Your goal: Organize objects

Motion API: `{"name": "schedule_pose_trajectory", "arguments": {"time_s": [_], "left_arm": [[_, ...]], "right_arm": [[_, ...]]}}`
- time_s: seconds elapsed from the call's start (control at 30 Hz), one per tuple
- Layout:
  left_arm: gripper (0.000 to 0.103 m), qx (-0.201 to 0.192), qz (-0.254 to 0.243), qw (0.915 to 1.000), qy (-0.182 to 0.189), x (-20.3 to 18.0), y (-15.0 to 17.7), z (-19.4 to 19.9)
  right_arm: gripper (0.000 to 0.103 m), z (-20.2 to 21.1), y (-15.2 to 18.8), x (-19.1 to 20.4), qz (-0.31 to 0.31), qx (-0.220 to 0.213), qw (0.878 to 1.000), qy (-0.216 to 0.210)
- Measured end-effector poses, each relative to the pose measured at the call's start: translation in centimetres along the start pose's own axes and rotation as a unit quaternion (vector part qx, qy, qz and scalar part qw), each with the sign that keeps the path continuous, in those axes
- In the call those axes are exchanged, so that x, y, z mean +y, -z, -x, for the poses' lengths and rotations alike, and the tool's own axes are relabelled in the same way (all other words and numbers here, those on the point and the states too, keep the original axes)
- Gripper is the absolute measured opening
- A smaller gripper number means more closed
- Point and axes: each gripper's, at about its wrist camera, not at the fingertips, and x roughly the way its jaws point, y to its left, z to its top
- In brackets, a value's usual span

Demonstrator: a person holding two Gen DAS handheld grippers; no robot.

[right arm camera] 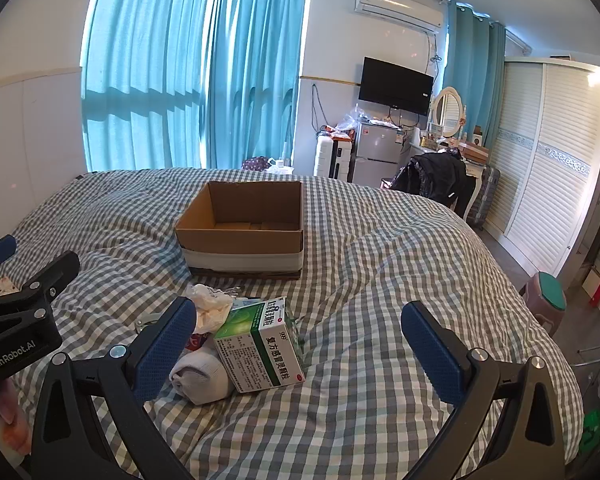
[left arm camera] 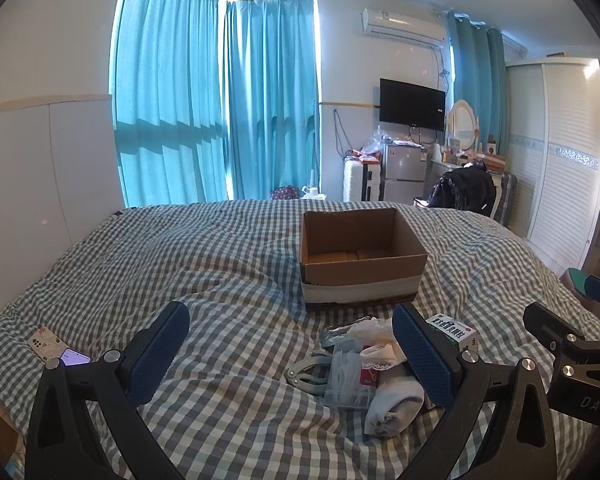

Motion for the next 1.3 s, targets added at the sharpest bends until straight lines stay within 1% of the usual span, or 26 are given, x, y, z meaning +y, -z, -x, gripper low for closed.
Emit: {"name": "schedule_pose_trajectory", "arguments": {"time_s": [0.4,0.8,1.03,1.17,1.3], "left_arm": [[0.103,0.001,0.000,1.0000,-0.002,-0.1,0.1,0.0],[0.103,0.010,0.000,0.9999,0.007,-0.2,0.2,-0.2],[0.103,0.014,0.001,0.9999,0.002,0.0,0.0,-0.3],[0.103,0.018,0.005,0.9998,0.009,-0.1,-0.1,-0.4],[0.103,0.022,-0.006,0.9997,0.001,-0.8,0.1,-0.9]], "right_arm": [[0.103,0.0,0.1,0.0,0.002,0.001,1.000,-0.001],[0.103,0.0,0.3,0.5,0.006,0.000,1.000,-0.002],[0.103,0.0,0.2,0.7,0.007,-0.002,1.000,-0.005],[0.103,0.6,-0.1,0.7,0.011,-0.019,1.000,-0.011],[0.103,0.7,-0.7,0.8,0.020,-0.026,0.999,-0.006]]}}
